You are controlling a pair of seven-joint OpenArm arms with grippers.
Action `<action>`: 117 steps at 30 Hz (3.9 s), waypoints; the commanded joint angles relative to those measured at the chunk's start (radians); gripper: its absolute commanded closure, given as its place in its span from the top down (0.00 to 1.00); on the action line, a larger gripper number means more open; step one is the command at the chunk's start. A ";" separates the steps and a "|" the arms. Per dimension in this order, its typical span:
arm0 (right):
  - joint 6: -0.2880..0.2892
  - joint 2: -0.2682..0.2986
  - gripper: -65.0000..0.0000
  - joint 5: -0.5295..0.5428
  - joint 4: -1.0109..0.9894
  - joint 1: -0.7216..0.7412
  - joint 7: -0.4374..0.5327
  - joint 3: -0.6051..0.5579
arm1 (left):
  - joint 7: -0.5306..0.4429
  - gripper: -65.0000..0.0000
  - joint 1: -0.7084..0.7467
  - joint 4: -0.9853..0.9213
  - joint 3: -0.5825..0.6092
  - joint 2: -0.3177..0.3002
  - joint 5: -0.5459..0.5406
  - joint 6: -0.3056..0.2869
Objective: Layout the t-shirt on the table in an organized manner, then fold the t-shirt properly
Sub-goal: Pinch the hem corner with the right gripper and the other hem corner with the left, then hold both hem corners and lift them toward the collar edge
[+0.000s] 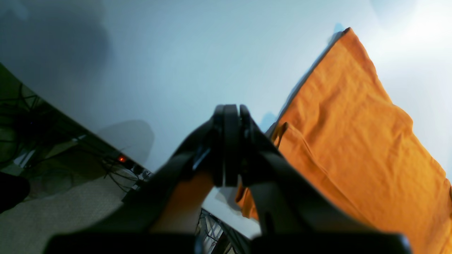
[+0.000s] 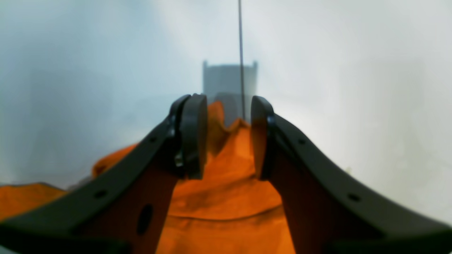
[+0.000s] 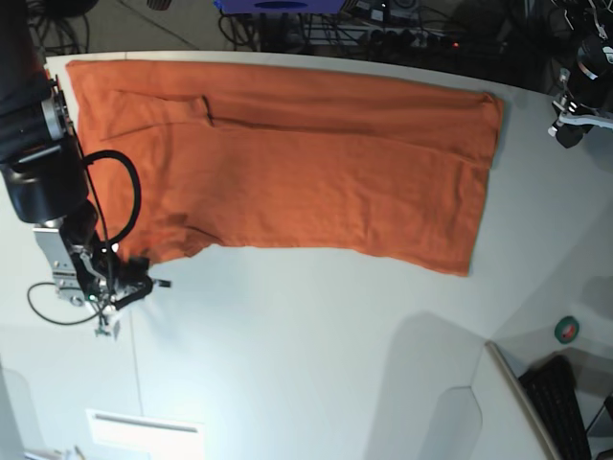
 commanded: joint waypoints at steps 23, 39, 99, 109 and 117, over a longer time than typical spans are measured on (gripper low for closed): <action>0.003 -0.005 0.00 0.003 0.159 -0.036 0.012 0.009 | -0.013 0.78 -0.298 -0.126 0.296 -0.217 -0.002 0.005; -0.002 0.000 0.00 0.001 0.284 -0.057 -0.062 0.009 | -0.021 0.81 -0.838 -0.749 0.643 -0.188 0.340 0.002; 0.006 0.059 0.00 -0.005 0.459 -0.232 0.141 0.136 | -0.220 0.00 -0.852 -0.841 0.821 -0.172 0.348 0.006; 0.006 0.059 0.00 -0.005 0.460 -0.243 0.139 0.134 | -0.223 0.69 -0.852 -0.838 0.717 -0.197 0.349 0.006; 0.006 0.059 0.00 -0.005 0.460 -0.245 0.134 0.134 | -0.226 0.81 -0.884 -0.845 0.723 -0.220 0.351 0.006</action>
